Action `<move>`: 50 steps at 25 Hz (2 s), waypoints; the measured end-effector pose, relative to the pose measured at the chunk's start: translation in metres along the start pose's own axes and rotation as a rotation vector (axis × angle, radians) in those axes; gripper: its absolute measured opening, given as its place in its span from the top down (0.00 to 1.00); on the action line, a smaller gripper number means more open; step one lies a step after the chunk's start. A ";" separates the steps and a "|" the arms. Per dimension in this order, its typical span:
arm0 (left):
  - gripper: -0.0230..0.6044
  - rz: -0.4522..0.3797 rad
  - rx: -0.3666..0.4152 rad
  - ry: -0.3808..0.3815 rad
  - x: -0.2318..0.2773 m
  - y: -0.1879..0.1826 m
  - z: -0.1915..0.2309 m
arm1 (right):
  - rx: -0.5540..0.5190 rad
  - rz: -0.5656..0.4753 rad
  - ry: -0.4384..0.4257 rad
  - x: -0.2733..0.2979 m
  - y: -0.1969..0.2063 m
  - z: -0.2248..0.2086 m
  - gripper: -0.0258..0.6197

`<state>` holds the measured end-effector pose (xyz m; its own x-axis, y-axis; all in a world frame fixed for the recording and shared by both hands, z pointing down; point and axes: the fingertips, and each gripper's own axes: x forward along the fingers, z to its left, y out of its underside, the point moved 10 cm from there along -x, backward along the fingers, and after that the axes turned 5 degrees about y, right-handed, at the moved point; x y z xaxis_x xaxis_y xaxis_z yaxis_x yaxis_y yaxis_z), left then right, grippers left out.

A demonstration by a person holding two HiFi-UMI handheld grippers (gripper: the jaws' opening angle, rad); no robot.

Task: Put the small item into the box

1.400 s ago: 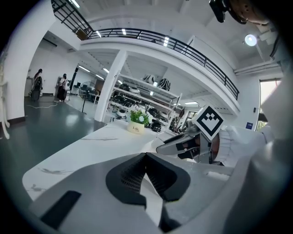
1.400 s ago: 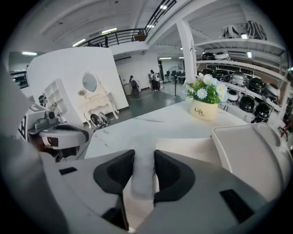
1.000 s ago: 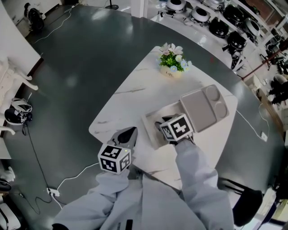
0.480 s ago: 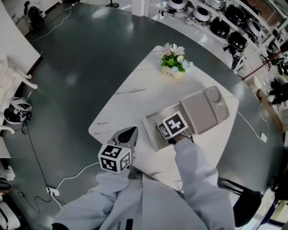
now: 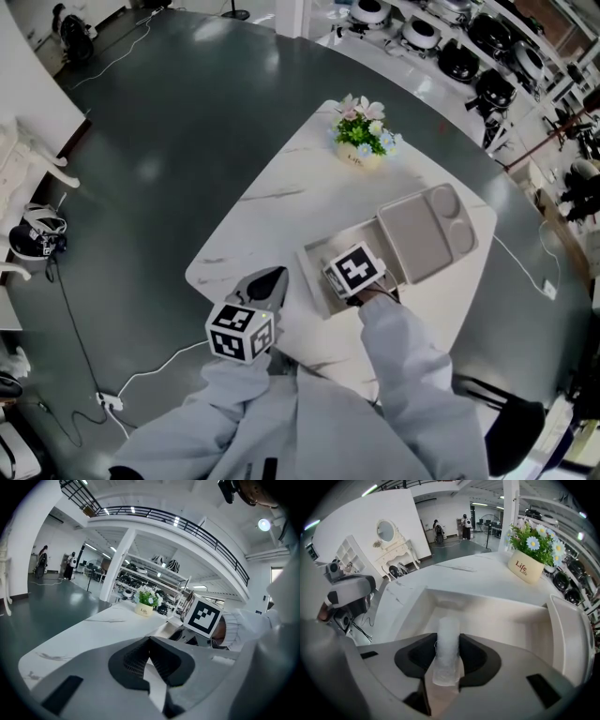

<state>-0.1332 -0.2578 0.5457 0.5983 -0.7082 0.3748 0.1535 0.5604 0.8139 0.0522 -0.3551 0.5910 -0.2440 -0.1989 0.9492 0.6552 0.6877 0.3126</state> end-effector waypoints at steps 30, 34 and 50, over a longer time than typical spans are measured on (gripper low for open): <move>0.97 -0.126 0.124 0.070 -0.027 -0.042 -0.042 | 0.100 -0.511 -0.046 -0.093 0.032 0.006 0.97; 0.97 -0.149 0.157 0.085 -0.034 -0.049 -0.050 | 0.117 -0.647 -0.042 -0.113 0.039 0.008 0.97; 0.97 -0.279 0.311 0.113 -0.067 -0.086 -0.078 | 0.183 -1.114 -0.040 -0.189 0.060 0.015 0.97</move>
<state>-0.1256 -0.2249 0.4159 0.6527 -0.7529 0.0845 0.0879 0.1860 0.9786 0.1272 -0.2659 0.4296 -0.6521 -0.7448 0.1416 -0.0558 0.2334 0.9708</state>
